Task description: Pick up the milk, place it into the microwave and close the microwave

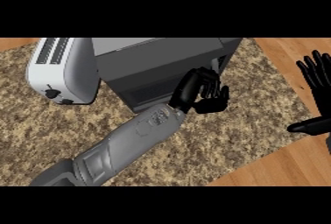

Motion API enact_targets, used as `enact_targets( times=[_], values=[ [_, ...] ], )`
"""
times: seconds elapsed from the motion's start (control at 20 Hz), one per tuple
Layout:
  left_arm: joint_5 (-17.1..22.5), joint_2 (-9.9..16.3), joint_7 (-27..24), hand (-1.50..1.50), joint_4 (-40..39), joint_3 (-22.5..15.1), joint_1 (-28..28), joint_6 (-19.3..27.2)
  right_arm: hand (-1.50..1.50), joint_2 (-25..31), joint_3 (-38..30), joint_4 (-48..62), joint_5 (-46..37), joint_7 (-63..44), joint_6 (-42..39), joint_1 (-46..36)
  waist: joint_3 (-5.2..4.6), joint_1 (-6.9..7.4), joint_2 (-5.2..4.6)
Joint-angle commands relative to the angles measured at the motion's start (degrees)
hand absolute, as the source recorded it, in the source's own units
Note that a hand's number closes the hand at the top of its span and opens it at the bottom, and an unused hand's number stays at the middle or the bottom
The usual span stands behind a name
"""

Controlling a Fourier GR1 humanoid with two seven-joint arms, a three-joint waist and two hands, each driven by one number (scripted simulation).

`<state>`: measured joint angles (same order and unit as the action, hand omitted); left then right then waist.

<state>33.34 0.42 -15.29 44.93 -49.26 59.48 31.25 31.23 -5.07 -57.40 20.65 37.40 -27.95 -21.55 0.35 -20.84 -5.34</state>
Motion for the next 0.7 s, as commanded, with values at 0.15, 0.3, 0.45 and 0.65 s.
enact_targets(
  times=[0.15,0.3,0.45,0.65],
  values=[
    [2.45,-0.40,-0.59,1.50,-3.26,1.93,5.60,0.40,-1.50,0.19,1.61,-2.31,2.55,0.46,-6.73,-2.40,0.16,-1.81,-0.68],
    [3.04,-0.39,-0.77,1.50,-4.13,1.79,6.05,1.01,-1.50,0.49,2.53,-3.37,3.90,-1.40,-8.56,-3.30,0.19,-2.23,-1.00],
    [3.74,-0.38,-0.54,1.50,-3.97,1.34,6.35,1.53,-1.50,0.24,4.07,-4.33,4.48,-2.87,-9.99,-3.31,0.29,-2.75,-1.23],
    [4.05,-0.37,-1.10,1.50,-3.99,1.11,6.85,2.93,-1.50,1.78,5.18,-6.62,4.14,-4.32,-10.74,-4.94,0.27,-2.96,-1.27]
  ],
)
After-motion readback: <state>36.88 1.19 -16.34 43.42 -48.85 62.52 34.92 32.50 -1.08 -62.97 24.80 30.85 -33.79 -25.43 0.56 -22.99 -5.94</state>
